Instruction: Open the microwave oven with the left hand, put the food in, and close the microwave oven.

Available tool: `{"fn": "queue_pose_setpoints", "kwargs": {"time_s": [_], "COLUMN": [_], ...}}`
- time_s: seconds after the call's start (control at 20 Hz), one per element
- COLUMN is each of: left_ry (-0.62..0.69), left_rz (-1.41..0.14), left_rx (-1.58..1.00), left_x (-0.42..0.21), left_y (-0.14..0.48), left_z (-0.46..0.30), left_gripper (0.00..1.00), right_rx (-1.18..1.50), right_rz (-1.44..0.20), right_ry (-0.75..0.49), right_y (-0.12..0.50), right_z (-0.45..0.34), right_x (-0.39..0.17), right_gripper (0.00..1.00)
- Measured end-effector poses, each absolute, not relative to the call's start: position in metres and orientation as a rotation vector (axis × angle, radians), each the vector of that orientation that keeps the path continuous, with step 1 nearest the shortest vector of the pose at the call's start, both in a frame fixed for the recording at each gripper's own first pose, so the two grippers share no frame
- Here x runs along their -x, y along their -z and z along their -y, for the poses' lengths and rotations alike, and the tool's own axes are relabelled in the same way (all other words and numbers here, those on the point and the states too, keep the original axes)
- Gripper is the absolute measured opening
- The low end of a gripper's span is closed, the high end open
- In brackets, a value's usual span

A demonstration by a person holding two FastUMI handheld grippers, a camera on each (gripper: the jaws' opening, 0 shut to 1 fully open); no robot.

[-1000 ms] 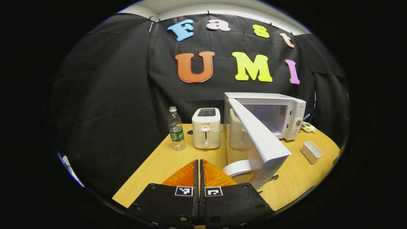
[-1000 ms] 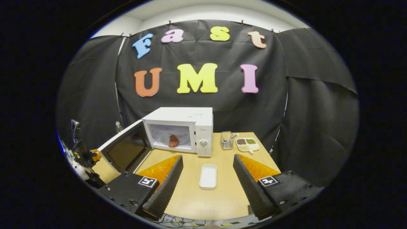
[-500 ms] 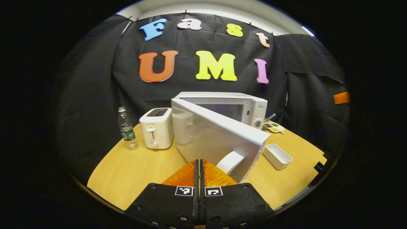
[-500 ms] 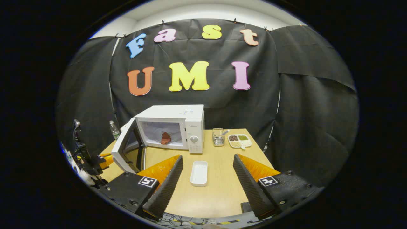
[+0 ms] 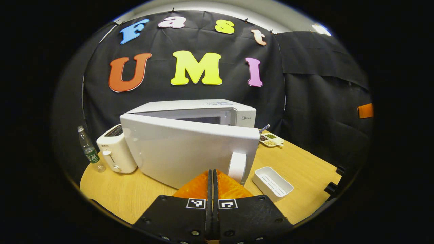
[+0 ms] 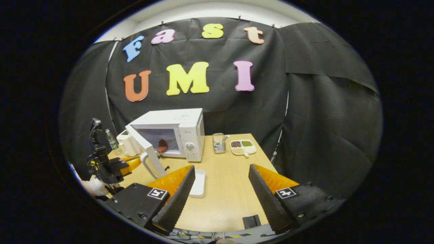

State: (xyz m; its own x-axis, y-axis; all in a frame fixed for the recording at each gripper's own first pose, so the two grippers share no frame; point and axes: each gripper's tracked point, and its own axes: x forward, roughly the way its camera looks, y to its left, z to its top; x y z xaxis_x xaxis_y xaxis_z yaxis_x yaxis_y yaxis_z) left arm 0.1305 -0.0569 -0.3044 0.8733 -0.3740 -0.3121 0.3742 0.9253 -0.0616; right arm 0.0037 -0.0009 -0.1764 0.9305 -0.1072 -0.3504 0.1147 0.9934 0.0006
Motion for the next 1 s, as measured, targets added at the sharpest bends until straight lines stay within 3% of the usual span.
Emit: {"fn": "queue_pose_setpoints", "kwargs": {"time_s": [1.0], "left_ry": [0.367], "left_rz": [-0.306], "left_rx": [-0.007], "left_x": [-0.248], "left_y": [0.312], "left_z": [0.118], "left_gripper": [0.00], "right_rx": [-0.022], "right_rz": [-0.381], "right_ry": [0.169], "right_y": [0.171], "right_z": [0.074], "right_x": [-0.065], "right_gripper": [0.92]}}
